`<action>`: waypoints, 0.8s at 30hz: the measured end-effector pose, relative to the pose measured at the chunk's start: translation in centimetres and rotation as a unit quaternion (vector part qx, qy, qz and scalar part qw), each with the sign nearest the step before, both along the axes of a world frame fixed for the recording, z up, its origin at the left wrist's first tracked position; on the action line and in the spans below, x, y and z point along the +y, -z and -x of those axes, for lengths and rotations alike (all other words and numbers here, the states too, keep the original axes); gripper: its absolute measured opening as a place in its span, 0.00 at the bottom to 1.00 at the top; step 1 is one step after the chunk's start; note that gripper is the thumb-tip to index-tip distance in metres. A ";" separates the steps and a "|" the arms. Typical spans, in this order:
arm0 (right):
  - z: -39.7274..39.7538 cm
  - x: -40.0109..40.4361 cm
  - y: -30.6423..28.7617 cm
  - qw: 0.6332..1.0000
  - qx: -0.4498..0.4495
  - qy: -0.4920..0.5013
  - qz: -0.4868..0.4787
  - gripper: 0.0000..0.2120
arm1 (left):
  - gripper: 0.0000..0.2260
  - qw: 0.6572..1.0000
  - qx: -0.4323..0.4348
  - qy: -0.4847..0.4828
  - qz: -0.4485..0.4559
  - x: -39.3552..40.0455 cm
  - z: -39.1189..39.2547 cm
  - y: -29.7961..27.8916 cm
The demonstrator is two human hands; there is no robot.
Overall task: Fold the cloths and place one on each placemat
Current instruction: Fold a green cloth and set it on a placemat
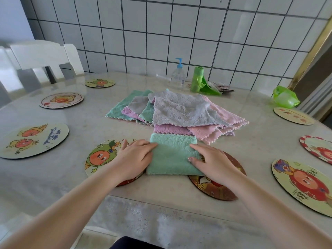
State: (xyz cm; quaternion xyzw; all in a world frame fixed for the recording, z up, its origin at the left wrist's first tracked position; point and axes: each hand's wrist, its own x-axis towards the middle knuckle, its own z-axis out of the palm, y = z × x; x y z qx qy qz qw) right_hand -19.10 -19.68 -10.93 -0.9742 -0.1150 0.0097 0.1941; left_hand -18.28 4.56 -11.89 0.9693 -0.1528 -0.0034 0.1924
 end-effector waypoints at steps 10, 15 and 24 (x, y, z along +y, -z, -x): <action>0.1 0.9 0.3 0.972 -0.027 0.039 -0.230 0.30 | 0.23 0.944 -0.004 -0.034 0.330 -1.2 0.4 -0.2; -1.7 2.2 -0.3 0.862 0.033 0.122 -0.491 0.25 | 0.29 0.791 0.125 -0.089 0.592 -1.4 -1.2 -1.3; -9.2 3.0 -2.8 0.679 0.272 0.170 -0.660 0.20 | 0.27 0.721 0.178 -0.137 0.655 0.7 -8.0 -4.0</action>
